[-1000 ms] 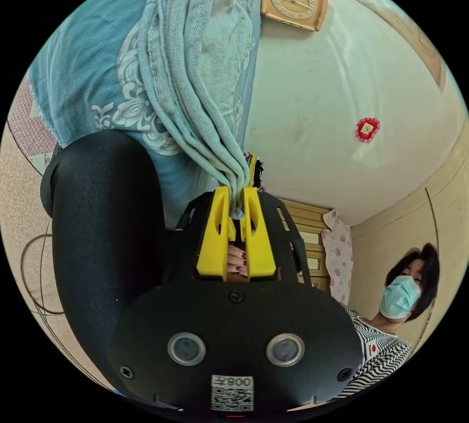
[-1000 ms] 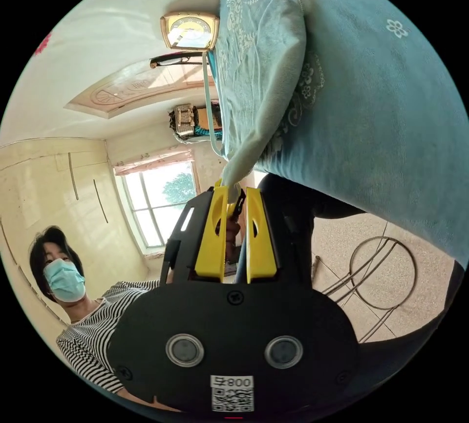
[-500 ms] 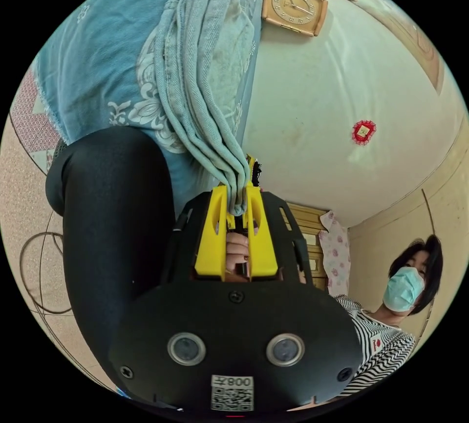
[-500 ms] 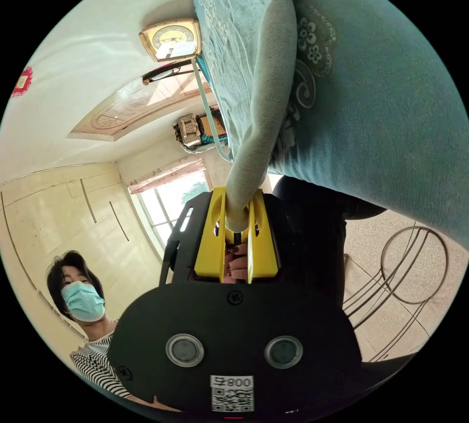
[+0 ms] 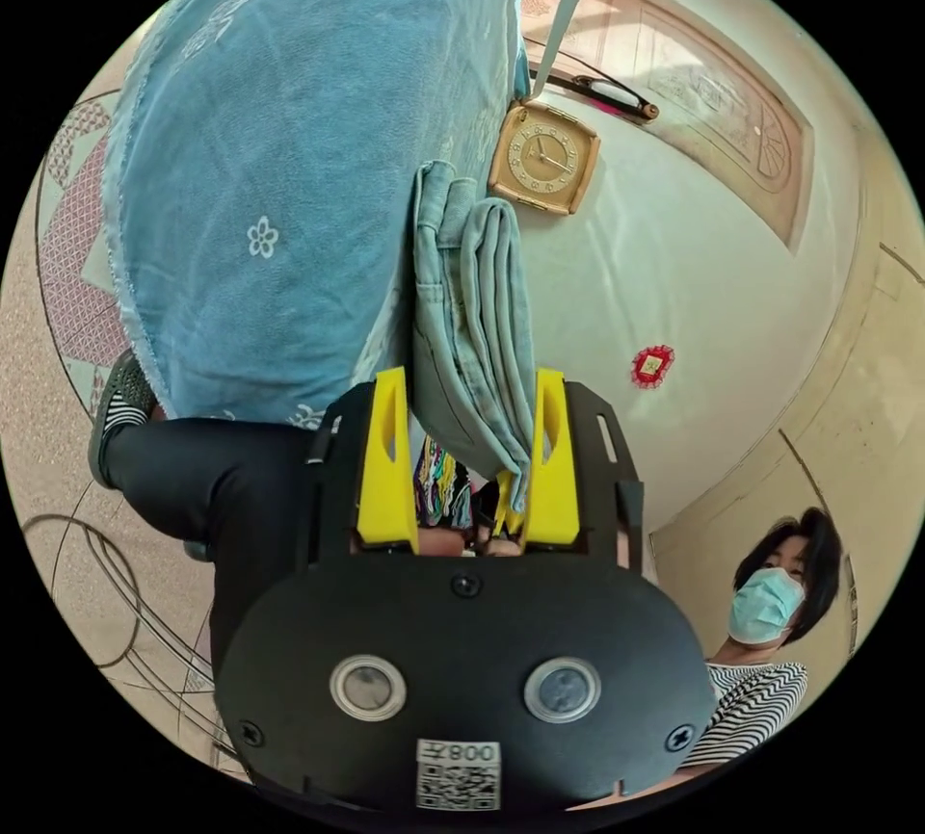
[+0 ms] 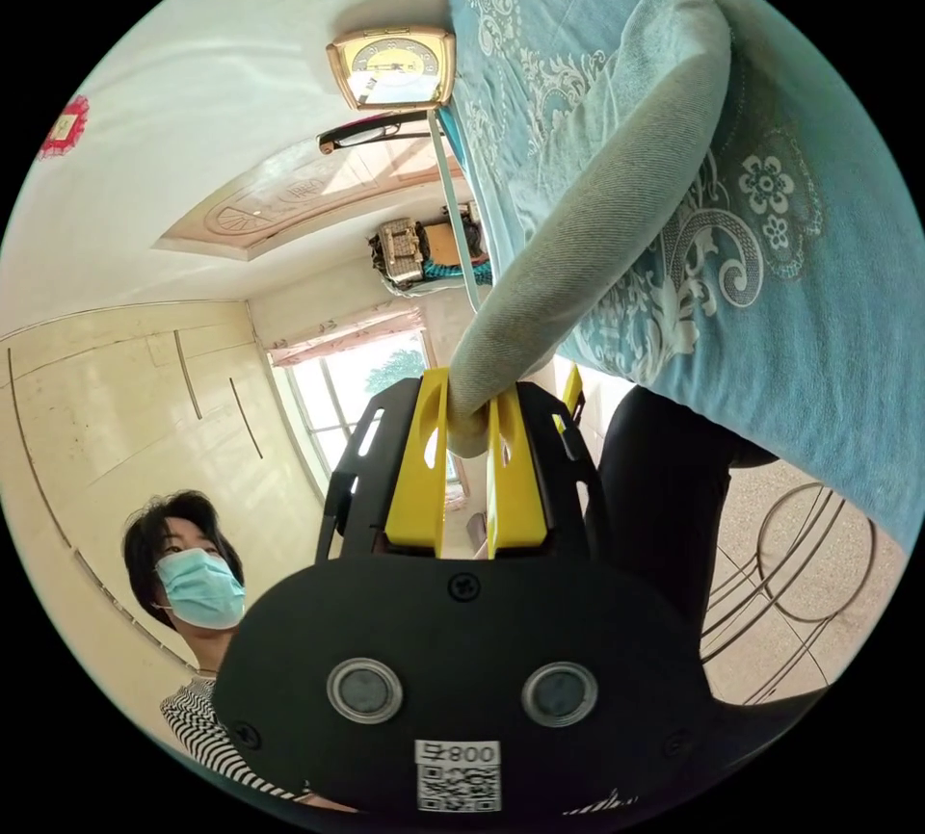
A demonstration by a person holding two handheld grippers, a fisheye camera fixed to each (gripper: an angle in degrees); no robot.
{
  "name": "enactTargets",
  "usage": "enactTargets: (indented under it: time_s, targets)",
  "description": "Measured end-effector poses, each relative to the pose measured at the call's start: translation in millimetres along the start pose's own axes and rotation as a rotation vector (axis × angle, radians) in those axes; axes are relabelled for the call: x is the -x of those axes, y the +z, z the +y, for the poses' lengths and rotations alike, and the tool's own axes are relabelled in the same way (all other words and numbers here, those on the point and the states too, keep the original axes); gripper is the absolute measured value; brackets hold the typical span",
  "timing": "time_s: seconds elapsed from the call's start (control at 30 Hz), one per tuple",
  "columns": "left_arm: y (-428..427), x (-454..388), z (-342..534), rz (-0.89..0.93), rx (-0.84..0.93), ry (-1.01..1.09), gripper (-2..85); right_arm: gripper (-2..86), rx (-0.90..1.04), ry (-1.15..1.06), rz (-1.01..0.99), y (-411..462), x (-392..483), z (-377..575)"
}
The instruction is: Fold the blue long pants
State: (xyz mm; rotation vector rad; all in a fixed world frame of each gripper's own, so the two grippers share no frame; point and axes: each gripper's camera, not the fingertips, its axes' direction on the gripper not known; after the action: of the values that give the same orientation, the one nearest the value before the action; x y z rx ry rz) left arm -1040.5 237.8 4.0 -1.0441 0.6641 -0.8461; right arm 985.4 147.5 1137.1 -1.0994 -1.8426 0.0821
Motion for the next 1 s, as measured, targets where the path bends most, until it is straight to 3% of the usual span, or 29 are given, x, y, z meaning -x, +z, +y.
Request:
enactTargets:
  time_s: [0.3,0.5,1.0]
  targets:
    - [26,-17,-10,-0.038,-0.034,0.009,16.9,6.7,-0.009,0.01,-0.018,73,52,-3]
    - [48,-33,-1,-0.091,-0.02,0.009,11.1,6.5,-0.011,0.01,-0.009,122,90,3]
    - [123,-92,137,-0.218,0.109,0.128,7.4,6.3,-0.042,-0.055,0.109,187,222,84]
